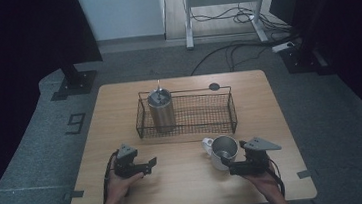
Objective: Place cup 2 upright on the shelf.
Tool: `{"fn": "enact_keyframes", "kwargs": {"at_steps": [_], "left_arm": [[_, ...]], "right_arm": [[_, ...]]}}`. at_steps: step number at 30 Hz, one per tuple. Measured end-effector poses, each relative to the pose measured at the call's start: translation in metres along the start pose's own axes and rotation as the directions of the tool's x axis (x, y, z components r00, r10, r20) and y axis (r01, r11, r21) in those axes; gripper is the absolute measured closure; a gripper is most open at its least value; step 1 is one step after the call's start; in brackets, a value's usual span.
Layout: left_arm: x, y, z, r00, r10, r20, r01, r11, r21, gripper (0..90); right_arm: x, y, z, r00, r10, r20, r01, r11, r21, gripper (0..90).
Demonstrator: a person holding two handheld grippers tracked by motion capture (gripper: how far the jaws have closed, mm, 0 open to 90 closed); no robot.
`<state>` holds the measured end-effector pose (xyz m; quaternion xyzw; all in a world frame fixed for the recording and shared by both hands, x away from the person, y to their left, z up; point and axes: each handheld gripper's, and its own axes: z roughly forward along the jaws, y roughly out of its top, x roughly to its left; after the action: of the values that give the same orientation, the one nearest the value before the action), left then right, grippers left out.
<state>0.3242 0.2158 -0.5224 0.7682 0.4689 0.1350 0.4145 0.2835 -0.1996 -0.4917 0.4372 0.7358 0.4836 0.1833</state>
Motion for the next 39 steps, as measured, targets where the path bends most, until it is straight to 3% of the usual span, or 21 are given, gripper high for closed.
{"fn": "enact_keyframes", "kwargs": {"at_steps": [10,21,28,32,39], "left_arm": [[0.001,-0.001,-0.001,0.9999,-0.017,0.002,0.017,0.9998,-0.004,9.5],[0.001,-0.002,0.000,0.9999,-0.014,0.003,0.014,0.9999,0.001,9.6],[0.001,-0.002,0.000,0.9999,-0.015,0.004,0.015,0.9999,0.005,9.7],[0.001,0.000,-0.002,0.9969,-0.048,0.062,0.049,0.9987,-0.014,11.0],[0.000,0.001,-0.003,0.9975,-0.043,0.057,0.044,0.9989,-0.016,11.0]], "right_arm": [[0.004,0.003,0.018,0.9998,-0.014,-0.015,0.014,1.000,0.020,0.8],[0.005,0.005,0.038,0.9997,-0.024,0.004,0.024,0.999,0.045,0.9],[0.004,0.003,0.040,0.9995,-0.030,0.009,0.029,0.998,0.056,3.2],[0.004,0.003,0.040,0.9992,-0.040,0.010,0.039,0.998,0.054,3.4],[0.006,0.002,0.041,0.9986,-0.048,0.023,0.046,0.997,0.054,3.5]]}}
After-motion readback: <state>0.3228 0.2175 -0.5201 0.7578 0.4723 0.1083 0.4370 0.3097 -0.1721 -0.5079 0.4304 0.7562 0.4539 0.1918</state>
